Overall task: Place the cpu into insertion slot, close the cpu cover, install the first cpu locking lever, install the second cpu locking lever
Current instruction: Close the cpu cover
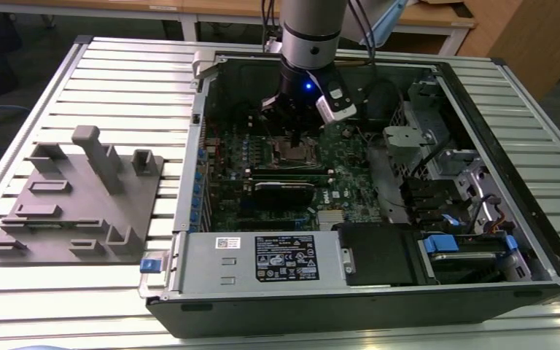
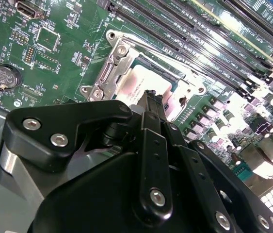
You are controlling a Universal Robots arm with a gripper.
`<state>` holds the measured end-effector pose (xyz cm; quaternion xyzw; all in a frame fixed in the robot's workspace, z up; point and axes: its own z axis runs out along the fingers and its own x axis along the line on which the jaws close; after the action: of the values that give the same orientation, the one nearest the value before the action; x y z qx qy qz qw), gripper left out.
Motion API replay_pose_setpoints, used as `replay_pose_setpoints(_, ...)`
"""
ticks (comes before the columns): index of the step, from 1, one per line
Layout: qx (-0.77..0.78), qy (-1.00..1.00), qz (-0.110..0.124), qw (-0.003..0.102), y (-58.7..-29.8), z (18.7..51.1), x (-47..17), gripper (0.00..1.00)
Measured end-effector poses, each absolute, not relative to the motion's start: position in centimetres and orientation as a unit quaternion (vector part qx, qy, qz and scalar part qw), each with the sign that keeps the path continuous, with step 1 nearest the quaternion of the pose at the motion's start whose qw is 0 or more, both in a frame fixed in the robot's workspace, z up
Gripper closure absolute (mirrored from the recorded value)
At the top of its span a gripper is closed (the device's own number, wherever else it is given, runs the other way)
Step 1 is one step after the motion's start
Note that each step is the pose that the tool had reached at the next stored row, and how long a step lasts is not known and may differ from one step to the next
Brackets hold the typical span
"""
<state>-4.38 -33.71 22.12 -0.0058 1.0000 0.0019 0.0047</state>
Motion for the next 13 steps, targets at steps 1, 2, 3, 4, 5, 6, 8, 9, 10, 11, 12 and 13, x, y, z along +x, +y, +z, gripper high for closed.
replay_pose_setpoints(1, -0.006, 1.0, 0.002, 0.005, -33.71, 22.12, -4.39, 0.9)
replay_pose_setpoints(2, -0.006, 1.0, 0.002, 0.005, -33.71, 22.11, -4.39, 0.9)
replay_pose_setpoints(3, -0.006, 1.0, 0.002, 0.005, -33.71, 22.1, -4.38, 0.9)
replay_pose_setpoints(4, -0.006, 1.0, 0.002, 0.005, -33.71, 22.11, -4.38, 0.9)
replay_pose_setpoints(5, -0.006, 1.0, 0.002, 0.005, -33.71, 22.1, -4.38, 0.9)
replay_pose_setpoints(6, -0.006, 1.0, 0.002, 0.005, -33.71, 22.08, -4.38, 0.9)
replay_pose_setpoints(8, -0.006, 1.0, 0.002, 0.005, -33.71, 22.0, -4.38, 0.9)
replay_pose_setpoints(9, -0.006, 1.0, 0.002, 0.005, -33.71, 21.99, -4.38, 0.9)
replay_pose_setpoints(10, -0.006, 1.0, 0.002, 0.005, -33.71, 22.0, -4.38, 0.9)
replay_pose_setpoints(11, -0.006, 1.0, 0.002, 0.005, -33.71, 22.0, -4.39, 0.9)
replay_pose_setpoints(12, -0.006, 1.0, 0.002, 0.005, -33.71, 21.99, -4.38, 0.9)
replay_pose_setpoints(13, -0.006, 1.0, 0.002, 0.005, -33.71, 21.99, -4.38, 0.9)
